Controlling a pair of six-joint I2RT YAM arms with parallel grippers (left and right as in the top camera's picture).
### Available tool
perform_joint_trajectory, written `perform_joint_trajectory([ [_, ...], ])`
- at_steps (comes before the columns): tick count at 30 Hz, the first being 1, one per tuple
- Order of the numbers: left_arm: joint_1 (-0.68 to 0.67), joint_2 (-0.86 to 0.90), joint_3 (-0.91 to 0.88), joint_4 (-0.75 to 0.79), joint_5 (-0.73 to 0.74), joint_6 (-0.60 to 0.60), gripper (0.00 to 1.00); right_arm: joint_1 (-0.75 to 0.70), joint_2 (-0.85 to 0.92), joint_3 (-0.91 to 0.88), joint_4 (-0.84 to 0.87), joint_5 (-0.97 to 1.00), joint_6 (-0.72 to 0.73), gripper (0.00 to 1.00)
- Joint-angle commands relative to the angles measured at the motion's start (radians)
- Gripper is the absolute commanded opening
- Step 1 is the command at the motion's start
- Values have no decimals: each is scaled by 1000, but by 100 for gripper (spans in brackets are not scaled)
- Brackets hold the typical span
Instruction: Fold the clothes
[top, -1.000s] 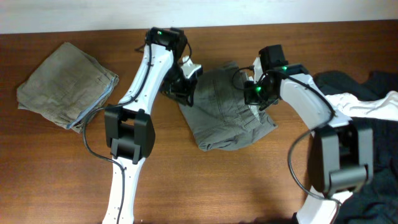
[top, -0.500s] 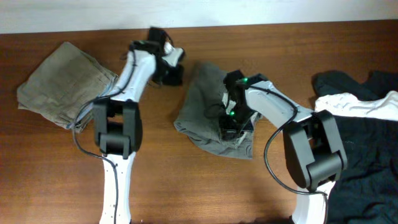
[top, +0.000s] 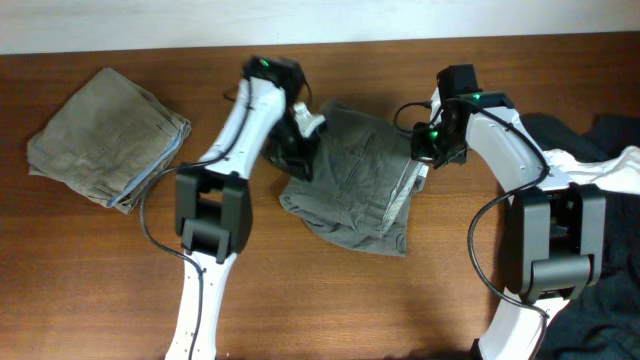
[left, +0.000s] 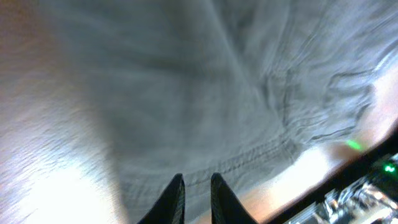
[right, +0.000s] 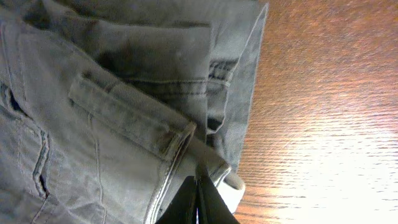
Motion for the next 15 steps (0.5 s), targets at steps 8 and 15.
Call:
perform_joint_trajectory([
  [8,117,-6,-166,361,-264,-21,7,136,-61,-111,-74,-224,-178,4],
  [15,231,-6,354,27,-166,-22,41,200,-79,-111,110,-300,-198,8],
])
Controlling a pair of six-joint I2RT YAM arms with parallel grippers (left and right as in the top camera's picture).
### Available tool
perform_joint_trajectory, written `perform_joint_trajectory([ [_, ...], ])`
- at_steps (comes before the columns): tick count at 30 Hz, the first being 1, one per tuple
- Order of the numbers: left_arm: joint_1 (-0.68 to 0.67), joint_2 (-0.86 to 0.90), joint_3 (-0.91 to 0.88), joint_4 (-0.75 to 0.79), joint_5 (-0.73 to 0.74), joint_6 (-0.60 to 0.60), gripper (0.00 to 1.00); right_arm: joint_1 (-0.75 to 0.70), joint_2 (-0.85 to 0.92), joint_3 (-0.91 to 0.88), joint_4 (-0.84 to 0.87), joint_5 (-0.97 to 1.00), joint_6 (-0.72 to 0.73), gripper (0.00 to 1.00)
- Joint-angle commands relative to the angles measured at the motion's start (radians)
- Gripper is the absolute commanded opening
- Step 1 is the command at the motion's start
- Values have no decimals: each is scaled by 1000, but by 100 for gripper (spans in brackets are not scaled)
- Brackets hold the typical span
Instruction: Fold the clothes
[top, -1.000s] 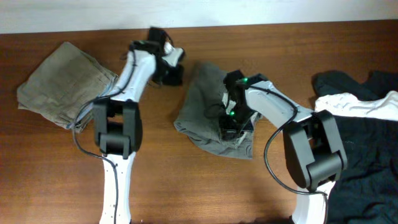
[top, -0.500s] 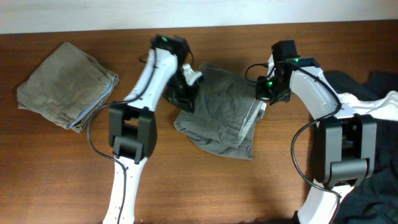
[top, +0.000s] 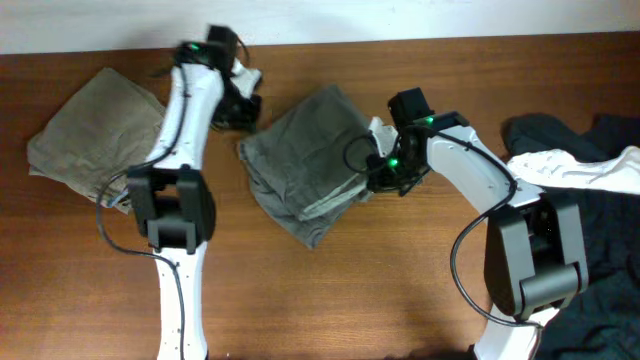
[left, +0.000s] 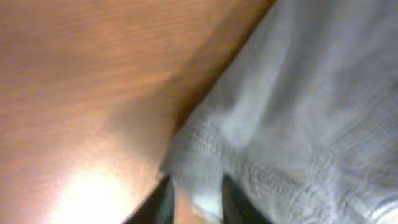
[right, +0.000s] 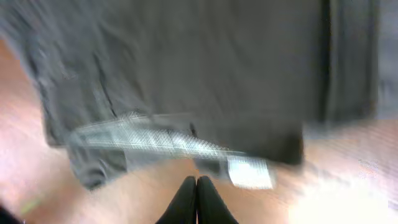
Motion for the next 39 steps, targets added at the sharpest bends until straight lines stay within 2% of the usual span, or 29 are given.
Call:
perform_joint_trajectory([
  [1,2,-6,210,-172,84,-5,45,9,-24,0,120,-83,-10,10],
  [2,6,-6,263,-238,87,-4,44,10,-24,0,171,-92,-9,11],
  [3,10,-21,271,-238,97,-5,43,10,-20,0,204,-90,-8,11],
  [5,10,-87,268,-238,100,-4,37,10,-10,0,243,-13,102,10],
  [7,10,-209,197,-238,14,-5,38,9,14,0,259,31,166,9],
  [9,12,-338,20,-238,-75,-51,42,9,63,0,263,30,198,9],
  [10,17,-391,-109,-238,-74,-58,42,9,89,0,263,26,216,9],
  [11,22,-418,-204,-238,-67,-60,45,9,116,0,263,19,233,9],
  [12,27,-431,-332,-229,-19,-73,51,9,145,0,262,-18,240,9],
  [13,30,-431,-437,-194,53,-71,53,10,155,0,262,-42,240,8],
  [15,31,-431,-667,-8,272,-34,63,10,161,0,257,-61,240,8],
  [17,32,-431,-843,156,410,-47,75,10,161,0,253,-72,239,8],
  [19,41,-431,-990,284,470,-113,81,10,161,0,243,-72,238,8],
  [21,45,-431,-1084,408,487,-238,85,10,161,0,248,-72,235,8],
  [23,43,-431,-1152,565,547,-385,99,10,161,0,246,-73,228,8],
  [25,42,-431,-1207,688,577,-505,99,10,161,0,240,-73,216,8],
  [27,31,-431,-1320,902,663,-646,99,10,161,0,237,-73,216,8],
  [31,-13,-431,-1417,1040,675,-728,98,10,161,0,243,-73,216,8],
  [32,-24,-431,-1427,1090,660,-750,91,10,161,0,243,-73,216,8],
  [36,-45,-431,-1428,1258,612,-757,23,10,161,0,233,-73,216,8],
  [37,-45,-431,-1427,1288,609,-751,13,10,161,0,226,-77,216,7],
  [39,-44,-431,-1427,1320,610,-697,1,9,151,0,188,-84,201,5],
])
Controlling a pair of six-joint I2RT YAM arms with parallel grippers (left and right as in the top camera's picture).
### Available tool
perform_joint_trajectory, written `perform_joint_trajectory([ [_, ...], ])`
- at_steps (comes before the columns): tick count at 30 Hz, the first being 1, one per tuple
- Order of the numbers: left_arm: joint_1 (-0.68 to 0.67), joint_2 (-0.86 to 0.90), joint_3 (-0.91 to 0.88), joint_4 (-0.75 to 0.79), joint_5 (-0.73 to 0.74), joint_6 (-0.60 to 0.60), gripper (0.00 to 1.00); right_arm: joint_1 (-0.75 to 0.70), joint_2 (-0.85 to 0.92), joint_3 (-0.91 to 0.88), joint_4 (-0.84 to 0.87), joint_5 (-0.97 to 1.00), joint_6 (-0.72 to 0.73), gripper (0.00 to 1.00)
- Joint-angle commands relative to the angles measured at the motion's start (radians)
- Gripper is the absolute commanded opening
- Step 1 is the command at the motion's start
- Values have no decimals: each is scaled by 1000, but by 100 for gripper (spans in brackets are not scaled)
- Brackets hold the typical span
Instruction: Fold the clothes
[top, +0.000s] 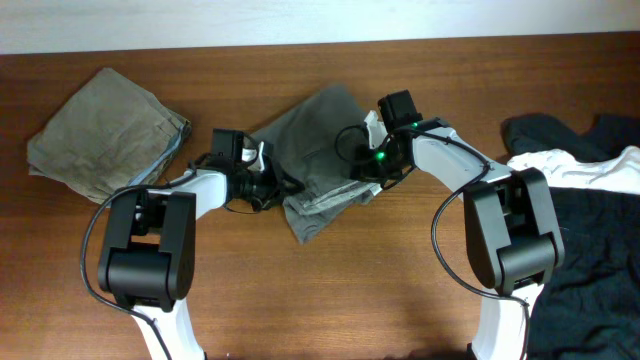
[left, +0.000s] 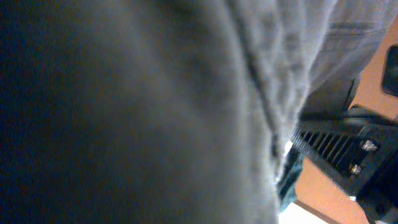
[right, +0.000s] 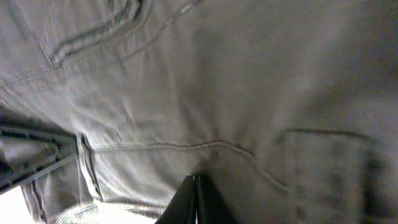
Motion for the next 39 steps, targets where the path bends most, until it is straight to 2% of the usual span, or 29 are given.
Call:
perform_joint_trajectory([
  [1,-6,25,-4,26,-22,88,1,4,-14,2,-55,-13,-52,4],
  [5,27,-78,52,-51,-3,278,1,-11,-203,21,-163,-13,-103,5],
  [6,63,-140,111,-60,-3,298,0,-21,-270,48,-211,-13,-104,11],
  [11,187,-186,476,-56,37,270,0,-28,-429,100,-309,-13,-114,12],
  [15,281,-184,688,-51,-63,274,0,-28,-435,100,-351,-13,-114,12],
  [21,424,-123,699,130,-45,266,0,-28,-435,100,-374,-13,-110,12],
  [26,446,-36,700,186,-34,298,0,-28,-435,100,-383,-14,-76,11],
  [29,479,25,700,78,-51,410,0,-28,-435,100,-400,-14,-76,11],
  [33,528,39,700,-146,-262,599,5,-28,-435,100,-403,-13,-76,11],
  [34,552,39,700,-193,-302,600,5,-28,-435,100,-403,-13,-76,12],
  [39,663,32,700,-362,-304,618,11,-28,-435,100,-404,-13,-76,12],
])
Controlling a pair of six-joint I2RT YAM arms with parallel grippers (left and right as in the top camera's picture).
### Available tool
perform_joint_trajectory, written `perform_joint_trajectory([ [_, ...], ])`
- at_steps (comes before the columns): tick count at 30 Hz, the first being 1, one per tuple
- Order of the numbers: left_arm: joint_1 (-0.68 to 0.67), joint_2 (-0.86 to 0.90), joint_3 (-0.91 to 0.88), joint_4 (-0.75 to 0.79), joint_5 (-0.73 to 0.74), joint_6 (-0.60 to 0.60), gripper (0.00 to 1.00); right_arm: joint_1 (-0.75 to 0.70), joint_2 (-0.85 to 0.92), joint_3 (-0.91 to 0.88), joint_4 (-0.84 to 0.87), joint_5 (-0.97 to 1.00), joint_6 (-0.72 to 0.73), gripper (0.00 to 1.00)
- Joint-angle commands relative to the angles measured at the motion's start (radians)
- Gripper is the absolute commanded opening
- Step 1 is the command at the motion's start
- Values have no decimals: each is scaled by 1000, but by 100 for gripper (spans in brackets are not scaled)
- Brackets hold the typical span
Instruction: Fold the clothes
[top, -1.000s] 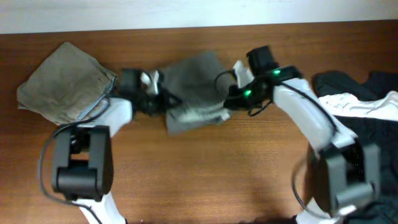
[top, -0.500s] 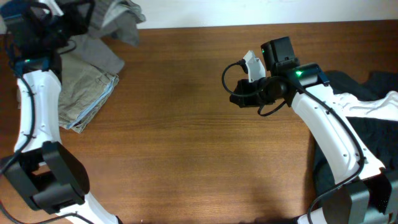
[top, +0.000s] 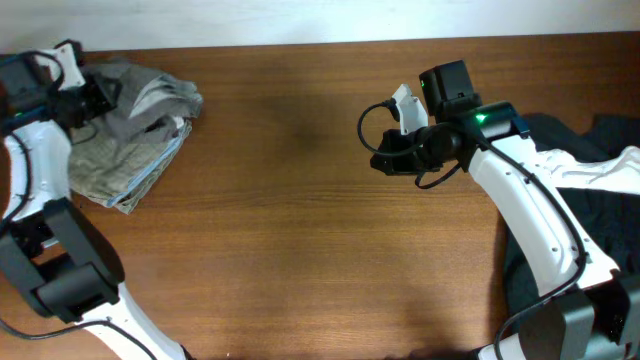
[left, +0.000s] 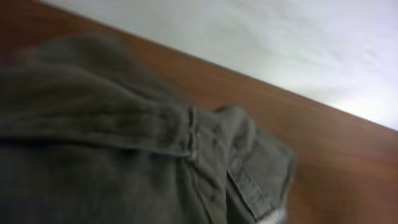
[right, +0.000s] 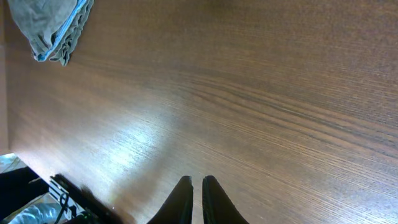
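Observation:
The folded grey trousers (top: 150, 95) lie on top of the folded khaki pile (top: 115, 165) at the far left of the table. My left gripper (top: 88, 100) sits at their left edge. In the left wrist view the grey trousers (left: 155, 143) fill the frame and hide the fingers. My right gripper (top: 378, 158) hangs over bare wood right of centre. In its own view the right gripper (right: 196, 182) is shut with nothing between its fingers, and the khaki pile (right: 53, 25) shows far off.
A heap of dark clothes (top: 590, 250) with a white garment (top: 575, 170) on it lies at the right edge, under my right arm. The wooden table (top: 300, 230) stretches between the pile and the heap. A pale wall (left: 280, 50) runs behind the table.
The grey trousers were at the table's middle with both grippers on them; now they are on the khaki pile at far left with my left gripper. My right gripper has let go.
The grey trousers lay half folded at the middle with a gripper at each side. Then they were a smaller bundle, the left gripper off to the upper left. Then both grippers were at the bundle. Now it lies on the khaki pile.

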Motion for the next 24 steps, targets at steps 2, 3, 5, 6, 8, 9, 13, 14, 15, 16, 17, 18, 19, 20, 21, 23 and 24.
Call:
perform_joint_trajectory([
  [2,116,-16,17,-126,-41,44,13,-1,-4,4,0,-2,-3,12],
  [3,141,-18,17,-141,-41,44,13,-1,-4,4,0,-2,-3,12],
  [5,189,-26,17,-185,-40,45,22,-1,-4,4,1,-2,-3,12],
  [6,199,-27,17,-209,-37,45,35,-1,-4,4,1,-2,-3,12],
  [8,206,-27,17,-293,-37,78,64,-1,-4,4,0,-2,-3,12],
  [9,206,-31,17,-337,-38,92,70,-1,-4,4,-1,-2,-3,12],
  [13,206,-120,24,-396,-19,127,71,-1,-4,4,-3,-2,-3,12],
  [14,205,-168,28,-410,-22,143,71,-1,-4,4,-3,-2,-3,12],
  [15,204,-212,28,-418,-23,143,68,-1,-4,4,-3,-2,-3,12],
  [16,204,-243,28,-418,-25,147,22,-1,-4,4,-3,-2,-3,12],
  [17,203,-258,28,-414,-31,147,1,-1,-4,4,-3,-2,-3,12],
  [18,199,-259,27,-406,-31,147,0,-1,-4,4,-3,-1,-3,12],
  [19,191,-250,21,-389,-34,149,0,-1,-4,4,-3,-1,-3,12],
  [20,178,-229,16,-370,-59,149,0,-1,-4,4,-3,-1,-3,12],
  [21,163,-199,16,-352,-97,150,0,-1,-4,4,-3,-1,-3,12],
  [23,129,-96,16,-321,-212,149,0,-1,-4,4,-3,-1,-3,12],
  [24,119,-40,16,-321,-233,149,0,-1,-4,4,-3,-2,-3,12],
])
